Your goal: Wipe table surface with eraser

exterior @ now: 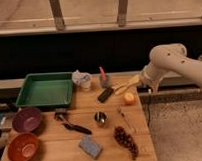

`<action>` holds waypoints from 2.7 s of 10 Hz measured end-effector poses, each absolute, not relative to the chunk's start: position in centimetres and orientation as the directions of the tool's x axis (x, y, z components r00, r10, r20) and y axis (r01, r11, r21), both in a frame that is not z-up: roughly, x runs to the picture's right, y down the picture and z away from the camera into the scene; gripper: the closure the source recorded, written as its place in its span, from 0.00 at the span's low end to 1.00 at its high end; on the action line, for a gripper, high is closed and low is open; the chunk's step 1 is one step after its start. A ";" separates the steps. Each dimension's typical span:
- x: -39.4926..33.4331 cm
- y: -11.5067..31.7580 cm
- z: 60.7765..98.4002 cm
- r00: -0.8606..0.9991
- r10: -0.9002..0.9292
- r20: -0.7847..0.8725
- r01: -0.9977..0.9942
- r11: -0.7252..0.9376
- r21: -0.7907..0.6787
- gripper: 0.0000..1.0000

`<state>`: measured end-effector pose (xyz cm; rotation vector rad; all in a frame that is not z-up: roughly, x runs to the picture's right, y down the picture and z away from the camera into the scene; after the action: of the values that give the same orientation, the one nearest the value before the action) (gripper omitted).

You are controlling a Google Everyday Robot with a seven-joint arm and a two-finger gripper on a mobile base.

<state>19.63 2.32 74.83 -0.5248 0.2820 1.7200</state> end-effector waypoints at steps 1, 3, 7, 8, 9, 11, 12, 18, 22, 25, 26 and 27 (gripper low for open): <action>18.1 1.8 75.1 -0.128 0.866 -0.484 -0.970 -0.210 -0.119 0.20; 13.8 0.7 76.1 -0.081 0.869 -0.487 -0.969 -0.184 -0.166 0.20; 12.5 0.5 76.4 -0.062 0.869 -0.490 -0.970 -0.169 -0.177 0.20; 12.4 0.5 76.4 -0.066 0.868 -0.492 -0.969 -0.174 -0.177 0.20; 13.6 0.9 76.7 -0.104 0.854 -0.510 -0.961 -0.217 -0.169 0.20; 15.2 2.4 77.7 -0.124 0.834 -0.537 -0.953 -0.250 -0.169 0.20; 15.1 3.0 78.3 -0.118 0.827 -0.550 -0.951 -0.253 -0.177 0.20; 5.7 3.9 82.6 0.013 0.792 -0.610 -0.951 -0.178 -0.252 0.20; -0.2 5.3 85.8 0.120 0.760 -0.639 -0.949 -0.100 -0.298 0.20; 0.1 5.3 85.8 0.118 0.758 -0.642 -0.950 -0.101 -0.294 0.20; -0.4 5.3 85.8 0.124 0.758 -0.640 -0.949 -0.098 -0.300 0.20; -0.3 5.4 85.8 0.122 0.757 -0.641 -0.950 -0.098 -0.296 0.20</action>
<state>-0.28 5.40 85.82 -0.8103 0.3050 1.4690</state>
